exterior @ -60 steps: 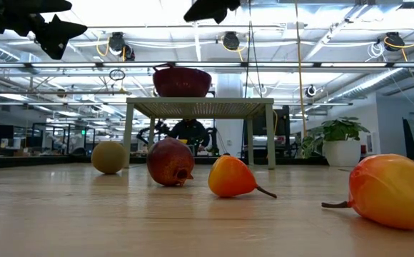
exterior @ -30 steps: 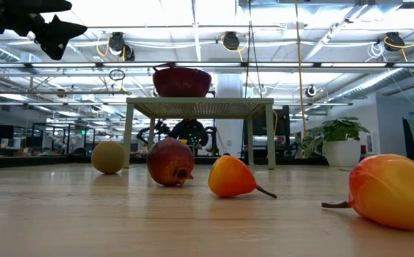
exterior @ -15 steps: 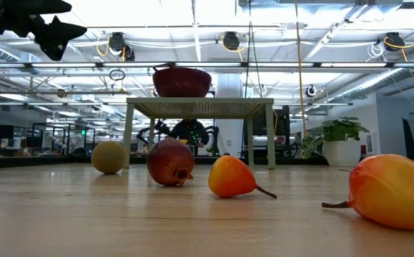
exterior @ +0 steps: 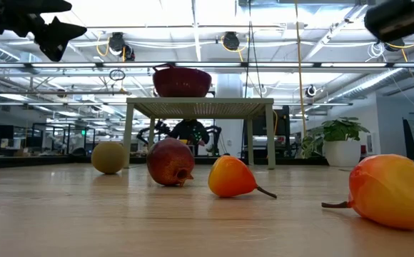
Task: Pick & Place Fruit
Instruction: Put the peach into the violet strainer bowl on the shelf
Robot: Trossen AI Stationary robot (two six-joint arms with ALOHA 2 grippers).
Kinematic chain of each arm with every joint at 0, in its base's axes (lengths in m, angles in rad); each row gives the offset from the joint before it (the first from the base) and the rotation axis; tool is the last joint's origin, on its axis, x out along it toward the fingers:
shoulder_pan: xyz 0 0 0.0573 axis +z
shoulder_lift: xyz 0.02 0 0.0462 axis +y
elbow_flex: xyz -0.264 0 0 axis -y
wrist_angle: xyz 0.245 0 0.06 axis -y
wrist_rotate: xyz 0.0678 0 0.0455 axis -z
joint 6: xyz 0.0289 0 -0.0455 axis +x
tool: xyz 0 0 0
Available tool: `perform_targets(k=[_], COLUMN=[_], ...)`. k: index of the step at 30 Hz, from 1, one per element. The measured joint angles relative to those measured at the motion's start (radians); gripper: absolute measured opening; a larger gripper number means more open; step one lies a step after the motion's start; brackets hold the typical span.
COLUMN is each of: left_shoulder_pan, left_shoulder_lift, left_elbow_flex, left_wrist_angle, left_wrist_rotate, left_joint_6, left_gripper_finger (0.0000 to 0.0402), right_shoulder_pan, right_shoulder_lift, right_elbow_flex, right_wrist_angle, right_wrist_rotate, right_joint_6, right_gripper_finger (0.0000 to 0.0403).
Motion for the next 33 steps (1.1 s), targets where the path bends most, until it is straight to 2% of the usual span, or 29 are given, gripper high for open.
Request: perform_targets(k=[5,10,14,20,25,31,33], left_shoulder_pan=[0.0,0.0,0.0,0.0,0.0,0.0,0.0], left_shoulder_lift=[0.0,0.0,0.0,0.0,0.0,0.0,0.0], left_elbow_flex=[0.0,0.0,0.0,0.0,0.0,0.0,0.0], left_wrist_angle=[0.0,-0.001,-0.001,-0.001,-0.001,-0.001,-0.001], left_wrist_rotate=[0.0,0.0,0.0,0.0,0.0,0.0,0.0], left_joint_6=[-0.024,-0.025,-0.025,-0.025,-0.024,-0.024,-0.023], left_gripper_finger=[0.0228,0.0228,0.0228,0.0228,0.0228,0.0228,0.0228], right_shoulder_pan=[-0.025,-0.035,-0.032,-0.032,-0.032,-0.025,-0.019], right_shoulder_lift=[0.0,0.0,0.0,-0.001,-0.001,0.0,0.0], right_elbow_flex=[-0.029,-0.034,-0.034,-0.056,-0.133,-0.16,-0.161], right_wrist_angle=[0.028,0.076,0.15,0.216,0.286,0.336,0.348], right_wrist_rotate=[-0.002,-0.002,-0.006,-0.013,-0.08,0.05,0.045], right_joint_6=[0.001,-0.048,-0.121,-0.222,-0.249,-0.26,-0.283], right_gripper_finger=[0.0008,0.0041,0.0084,0.0168,0.0227,0.0243,0.0239])
